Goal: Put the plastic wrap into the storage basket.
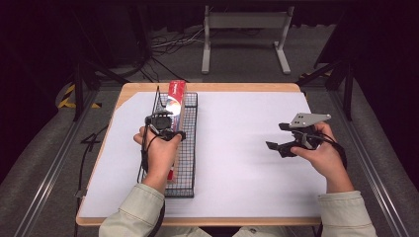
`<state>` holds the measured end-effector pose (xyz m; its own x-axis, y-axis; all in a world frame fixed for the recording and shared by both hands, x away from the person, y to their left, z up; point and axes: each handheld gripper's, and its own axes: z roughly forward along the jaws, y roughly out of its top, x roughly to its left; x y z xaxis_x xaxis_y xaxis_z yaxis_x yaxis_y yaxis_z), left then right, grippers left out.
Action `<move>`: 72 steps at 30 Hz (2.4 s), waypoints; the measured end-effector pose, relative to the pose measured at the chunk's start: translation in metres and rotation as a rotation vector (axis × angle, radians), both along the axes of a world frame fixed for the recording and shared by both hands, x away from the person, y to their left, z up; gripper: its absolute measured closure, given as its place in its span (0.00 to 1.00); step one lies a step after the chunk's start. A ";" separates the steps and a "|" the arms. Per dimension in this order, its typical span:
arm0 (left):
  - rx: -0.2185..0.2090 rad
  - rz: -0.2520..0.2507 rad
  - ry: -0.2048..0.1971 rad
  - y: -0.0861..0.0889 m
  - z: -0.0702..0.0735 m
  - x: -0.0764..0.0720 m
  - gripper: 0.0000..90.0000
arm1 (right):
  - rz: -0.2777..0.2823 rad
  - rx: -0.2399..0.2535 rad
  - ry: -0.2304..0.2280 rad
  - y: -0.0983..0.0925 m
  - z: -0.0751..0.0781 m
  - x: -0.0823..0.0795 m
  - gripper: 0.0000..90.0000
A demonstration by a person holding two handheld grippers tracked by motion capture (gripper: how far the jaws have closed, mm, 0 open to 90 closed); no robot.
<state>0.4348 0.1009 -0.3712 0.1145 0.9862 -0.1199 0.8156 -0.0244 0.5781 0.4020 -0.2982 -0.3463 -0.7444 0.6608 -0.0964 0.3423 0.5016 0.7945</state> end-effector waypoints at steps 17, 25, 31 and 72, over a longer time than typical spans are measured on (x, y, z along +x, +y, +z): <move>-0.018 0.007 0.044 0.002 -0.019 0.004 0.41 | -0.001 0.006 0.005 0.000 -0.003 0.002 0.20; 0.036 0.008 -0.066 -0.003 0.003 -0.001 0.52 | 0.008 0.004 0.014 0.002 -0.004 0.002 0.20; 0.030 0.001 -0.053 -0.004 -0.001 0.001 0.48 | 0.012 0.005 0.016 0.002 -0.004 0.001 0.19; -0.139 -0.488 -0.430 0.101 0.057 0.000 0.22 | -0.049 0.071 0.063 -0.029 -0.018 0.000 0.17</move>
<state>0.4351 0.2019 -0.3142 0.6103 0.7875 -0.0861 0.4259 -0.2345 0.8739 0.4025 -0.3275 -0.3642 -0.7139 0.7002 -0.0018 0.4157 0.4259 0.8036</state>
